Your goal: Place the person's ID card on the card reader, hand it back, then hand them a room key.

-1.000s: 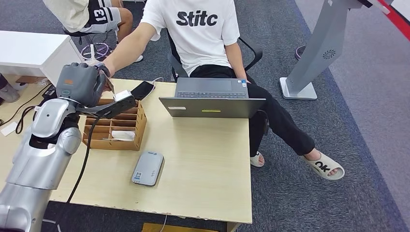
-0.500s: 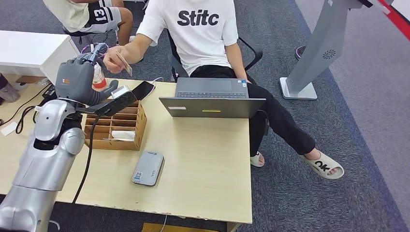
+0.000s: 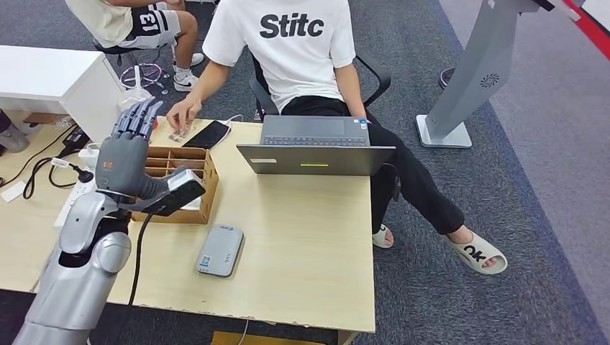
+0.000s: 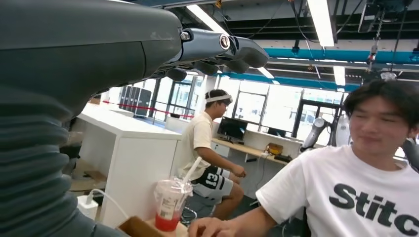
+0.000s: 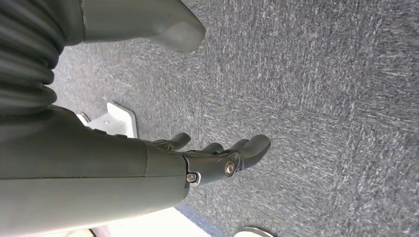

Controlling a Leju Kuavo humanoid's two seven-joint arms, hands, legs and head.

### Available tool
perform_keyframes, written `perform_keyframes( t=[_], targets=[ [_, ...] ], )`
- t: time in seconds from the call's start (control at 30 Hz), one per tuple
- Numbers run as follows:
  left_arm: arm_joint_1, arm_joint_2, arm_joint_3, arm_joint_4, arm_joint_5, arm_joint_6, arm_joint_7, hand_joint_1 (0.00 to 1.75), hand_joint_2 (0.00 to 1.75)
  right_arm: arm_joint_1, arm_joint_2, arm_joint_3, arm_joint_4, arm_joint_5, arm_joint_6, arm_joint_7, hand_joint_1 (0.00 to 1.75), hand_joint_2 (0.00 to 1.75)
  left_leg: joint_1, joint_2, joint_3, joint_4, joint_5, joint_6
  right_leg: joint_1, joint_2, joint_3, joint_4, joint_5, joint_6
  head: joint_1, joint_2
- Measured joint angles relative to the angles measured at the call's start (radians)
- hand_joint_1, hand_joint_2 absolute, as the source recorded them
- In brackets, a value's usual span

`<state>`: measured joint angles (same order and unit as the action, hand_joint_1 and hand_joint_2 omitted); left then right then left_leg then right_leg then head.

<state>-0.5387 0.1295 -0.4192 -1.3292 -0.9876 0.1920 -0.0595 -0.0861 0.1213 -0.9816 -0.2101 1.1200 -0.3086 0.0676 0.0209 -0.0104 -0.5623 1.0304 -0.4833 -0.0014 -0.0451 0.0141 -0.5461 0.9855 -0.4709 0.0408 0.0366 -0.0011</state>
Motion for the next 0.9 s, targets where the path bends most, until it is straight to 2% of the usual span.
perform_keyframes(
  t=[0.13,0.2,0.3,0.5,0.7,0.9],
  targets=[
    [0.077,0.031,0.006,-0.057,0.048,-0.03,-0.015,0.0,1.75,0.001,0.0,-0.008,0.0,-0.005,0.0,0.0,0.0,1.75,0.0,0.0,0.0,0.0,0.0,0.0,0.0,0.0,0.0,0.0,0.0,0.0,0.0,0.0],
    [0.141,0.056,0.017,-0.097,0.118,-0.065,-0.039,0.0,1.75,0.001,0.0,-0.013,0.0,-0.01,0.002,0.0,0.0,1.75,0.0,0.001,0.0,-0.001,0.0,0.0,0.0,0.001,0.0,0.0,0.0,0.0,0.0,0.0],
    [0.251,0.104,0.045,-0.148,0.202,-0.111,-0.064,0.0,1.75,0.004,0.0,-0.023,0.0,-0.012,0.005,-0.004,0.0,1.75,0.0,0.002,0.0,-0.001,0.0,0.0,0.0,0.002,-0.001,0.0,0.0,0.0,0.0,0.0],
    [0.421,0.207,0.113,-0.206,0.184,-0.153,-0.044,0.0,1.75,0.006,0.0,-0.033,0.0,-0.013,0.005,-0.013,0.0,1.75,0.001,0.002,-0.001,-0.001,0.0,0.0,0.0,0.001,-0.002,0.0,-0.001,-0.001,0.0,0.0],
    [0.485,0.255,0.155,-0.23,0.145,-0.168,-0.004,0.0,1.75,0.006,0.0,-0.034,0.0,-0.008,0.006,-0.01,0.0,1.75,0.0,0.001,-0.002,-0.001,0.0,0.0,0.0,0.0,-0.002,0.0,0.0,-0.001,0.0,0.0],
    [0.477,0.259,0.199,-0.231,0.016,-0.114,0.022,0.0,1.75,0.005,0.001,-0.035,0.0,0.001,0.006,-0.006,0.0,1.75,0.0,0.0,-0.002,-0.001,0.001,0.0,0.0,-0.001,-0.002,0.0,0.0,0.0,0.0,0.0]
  ],
)
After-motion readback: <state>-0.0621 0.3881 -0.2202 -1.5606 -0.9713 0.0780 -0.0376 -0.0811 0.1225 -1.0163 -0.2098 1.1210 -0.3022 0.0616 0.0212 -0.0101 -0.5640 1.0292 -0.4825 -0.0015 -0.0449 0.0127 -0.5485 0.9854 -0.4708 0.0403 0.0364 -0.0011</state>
